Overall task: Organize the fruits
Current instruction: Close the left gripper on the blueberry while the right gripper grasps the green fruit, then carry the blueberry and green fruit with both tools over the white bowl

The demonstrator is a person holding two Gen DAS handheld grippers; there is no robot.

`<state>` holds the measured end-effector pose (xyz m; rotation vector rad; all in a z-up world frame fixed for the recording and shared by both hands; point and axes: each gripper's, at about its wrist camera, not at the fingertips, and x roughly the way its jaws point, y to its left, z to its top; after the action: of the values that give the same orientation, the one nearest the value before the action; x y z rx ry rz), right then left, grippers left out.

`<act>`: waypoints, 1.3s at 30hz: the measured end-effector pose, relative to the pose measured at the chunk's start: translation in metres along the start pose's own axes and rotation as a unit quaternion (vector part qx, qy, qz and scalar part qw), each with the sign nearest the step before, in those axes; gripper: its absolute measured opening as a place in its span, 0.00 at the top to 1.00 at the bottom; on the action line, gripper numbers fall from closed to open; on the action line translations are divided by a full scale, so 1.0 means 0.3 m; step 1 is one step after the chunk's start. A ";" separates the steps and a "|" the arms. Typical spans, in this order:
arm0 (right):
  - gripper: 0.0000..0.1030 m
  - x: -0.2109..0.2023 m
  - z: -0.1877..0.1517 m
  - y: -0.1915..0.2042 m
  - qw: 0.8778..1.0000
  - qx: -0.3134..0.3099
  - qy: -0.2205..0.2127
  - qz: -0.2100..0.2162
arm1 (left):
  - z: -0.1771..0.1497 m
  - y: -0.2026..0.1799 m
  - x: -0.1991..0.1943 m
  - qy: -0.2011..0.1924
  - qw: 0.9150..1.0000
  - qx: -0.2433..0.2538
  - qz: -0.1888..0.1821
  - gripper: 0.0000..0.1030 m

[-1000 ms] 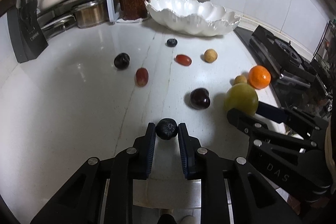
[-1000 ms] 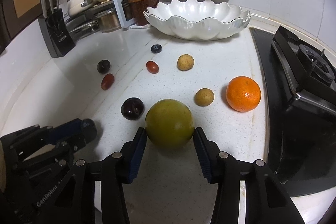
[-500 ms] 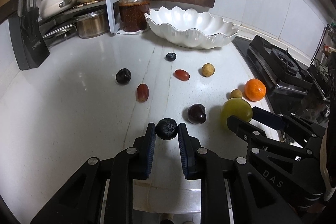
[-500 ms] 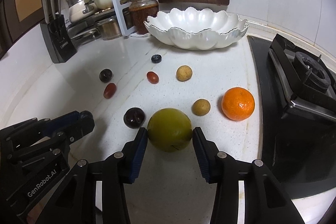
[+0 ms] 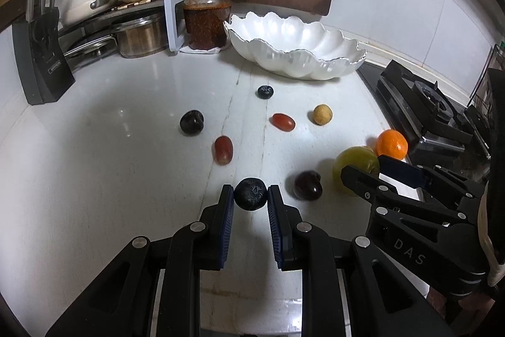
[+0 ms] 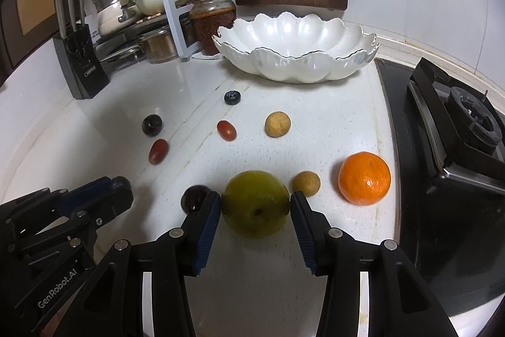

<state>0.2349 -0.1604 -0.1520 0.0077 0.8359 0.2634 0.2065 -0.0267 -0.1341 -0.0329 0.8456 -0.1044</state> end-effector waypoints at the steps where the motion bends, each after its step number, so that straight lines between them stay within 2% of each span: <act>1: 0.53 0.006 0.005 0.000 1.000 0.001 0.002 0.001 | 0.007 0.001 0.005 -0.001 1.000 0.000 -0.001 0.78; 10: 0.52 0.046 0.029 -0.010 1.000 0.019 0.011 0.017 | 0.049 0.004 0.033 -0.004 1.000 0.003 -0.007 0.78; 17: 0.53 0.047 0.040 -0.029 0.998 0.046 0.019 0.030 | 0.078 -0.002 0.036 -0.006 1.000 0.012 -0.009 0.78; 21: 0.53 0.031 0.042 -0.020 0.999 0.042 0.015 0.031 | 0.093 -0.004 0.031 -0.008 1.000 0.013 -0.012 0.78; 32: 0.53 -0.061 0.105 -0.015 0.999 0.036 -0.030 0.015 | 0.158 -0.018 0.000 -0.015 0.999 0.016 -0.028 0.78; 39: 0.53 -0.126 0.183 -0.027 0.997 0.033 -0.075 -0.001 | 0.252 -0.033 -0.039 -0.041 0.998 0.025 -0.039 0.78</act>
<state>0.2529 -0.1718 -0.0884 0.0871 0.6951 0.2310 0.2545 -0.0361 -0.0747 -0.0237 0.7598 -0.1968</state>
